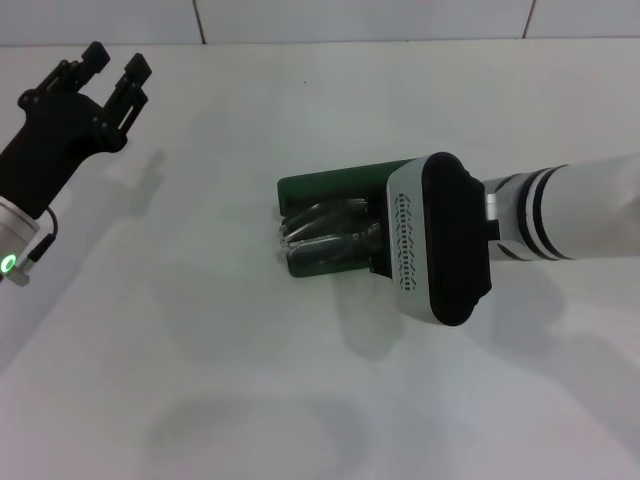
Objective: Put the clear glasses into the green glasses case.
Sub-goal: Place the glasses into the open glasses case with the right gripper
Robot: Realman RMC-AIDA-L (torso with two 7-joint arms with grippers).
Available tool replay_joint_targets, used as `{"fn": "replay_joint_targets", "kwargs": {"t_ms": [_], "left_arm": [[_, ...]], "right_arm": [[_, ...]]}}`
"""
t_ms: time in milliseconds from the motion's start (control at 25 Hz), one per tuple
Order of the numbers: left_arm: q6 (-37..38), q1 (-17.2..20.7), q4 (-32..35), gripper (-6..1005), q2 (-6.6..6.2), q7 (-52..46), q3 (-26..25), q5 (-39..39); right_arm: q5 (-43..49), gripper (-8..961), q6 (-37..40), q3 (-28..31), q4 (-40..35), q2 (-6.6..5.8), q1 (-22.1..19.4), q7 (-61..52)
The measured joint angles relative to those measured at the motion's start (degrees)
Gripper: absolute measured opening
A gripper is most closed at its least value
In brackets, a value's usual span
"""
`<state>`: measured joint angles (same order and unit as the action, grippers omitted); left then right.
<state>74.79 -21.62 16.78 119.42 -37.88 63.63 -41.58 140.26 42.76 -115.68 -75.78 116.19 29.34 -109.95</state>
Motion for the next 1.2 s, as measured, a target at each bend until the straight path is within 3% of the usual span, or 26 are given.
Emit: {"fn": "replay_joint_targets", "kwargs": {"t_ms": [320, 840, 1200], "left_arm": [[-0.06, -0.07, 0.0, 516, -0.06, 0.0, -0.01, 0.0], [-0.92, 0.23, 0.0, 515, -0.07, 0.33, -0.16, 0.01], [-1.42, 0.02, 0.21, 515, -0.07, 0.45, 0.02, 0.01]], "right_arm": [[-0.54, 386, 4.62, -0.42, -1.12, 0.01, -0.08, 0.0], [-5.92, 399, 2.33, -0.49, -4.19, -0.06, -2.16, 0.77], [-11.33, 407, 14.1, 3.51, -2.16, -0.02, 0.01, 0.55]]}}
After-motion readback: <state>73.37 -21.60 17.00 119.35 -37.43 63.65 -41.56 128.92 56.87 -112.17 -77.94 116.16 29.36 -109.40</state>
